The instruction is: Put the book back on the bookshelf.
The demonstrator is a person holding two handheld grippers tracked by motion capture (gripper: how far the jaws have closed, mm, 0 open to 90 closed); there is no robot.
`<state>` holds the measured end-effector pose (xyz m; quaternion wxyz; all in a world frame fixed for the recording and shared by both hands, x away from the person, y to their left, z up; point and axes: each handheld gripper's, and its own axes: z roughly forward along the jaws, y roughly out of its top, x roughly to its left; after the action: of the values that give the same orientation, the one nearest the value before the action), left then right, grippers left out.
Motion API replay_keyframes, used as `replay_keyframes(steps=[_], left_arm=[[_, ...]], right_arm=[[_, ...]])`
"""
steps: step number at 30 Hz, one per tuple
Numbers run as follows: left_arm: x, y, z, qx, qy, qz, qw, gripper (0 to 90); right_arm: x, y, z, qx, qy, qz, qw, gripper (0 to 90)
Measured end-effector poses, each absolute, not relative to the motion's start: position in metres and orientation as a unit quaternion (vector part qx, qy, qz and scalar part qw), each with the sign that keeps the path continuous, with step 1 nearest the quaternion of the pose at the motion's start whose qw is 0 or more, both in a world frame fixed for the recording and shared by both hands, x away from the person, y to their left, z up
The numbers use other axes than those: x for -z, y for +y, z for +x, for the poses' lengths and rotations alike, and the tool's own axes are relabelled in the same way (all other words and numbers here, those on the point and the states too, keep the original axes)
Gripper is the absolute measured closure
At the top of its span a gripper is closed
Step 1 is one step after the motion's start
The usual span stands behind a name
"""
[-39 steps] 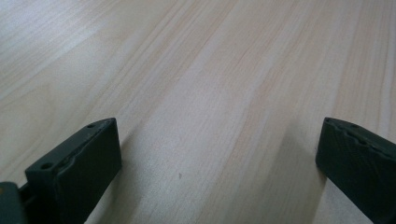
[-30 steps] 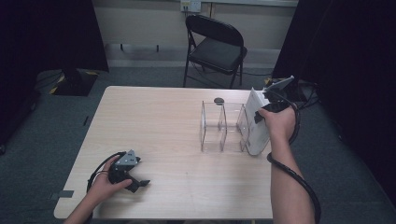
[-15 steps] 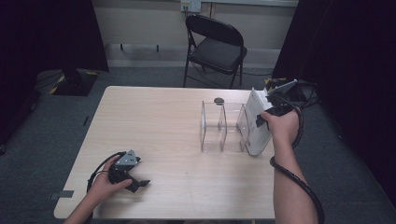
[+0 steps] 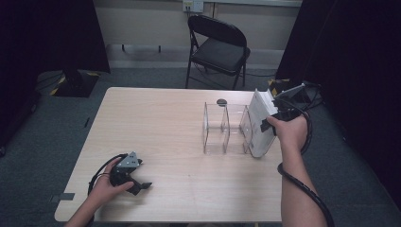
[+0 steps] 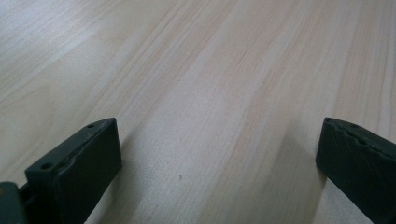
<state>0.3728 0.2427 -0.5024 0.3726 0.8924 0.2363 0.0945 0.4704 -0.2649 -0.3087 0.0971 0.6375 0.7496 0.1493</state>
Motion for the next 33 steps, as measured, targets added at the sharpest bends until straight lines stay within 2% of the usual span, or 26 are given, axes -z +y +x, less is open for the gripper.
replay_keyframes(steps=[27, 33], left_arm=[[0.502, 0.243, 0.373, -0.092, 0.235, 0.892, 0.374, 0.0], [0.502, 0.243, 0.373, -0.095, 0.237, 0.892, 0.373, 0.0]], right_arm=[[0.307, -0.267, 0.446, -0.165, 0.75, 0.633, 0.097, 22.6], [0.308, -0.267, 0.44, -0.166, 0.754, 0.627, 0.1, 19.1]])
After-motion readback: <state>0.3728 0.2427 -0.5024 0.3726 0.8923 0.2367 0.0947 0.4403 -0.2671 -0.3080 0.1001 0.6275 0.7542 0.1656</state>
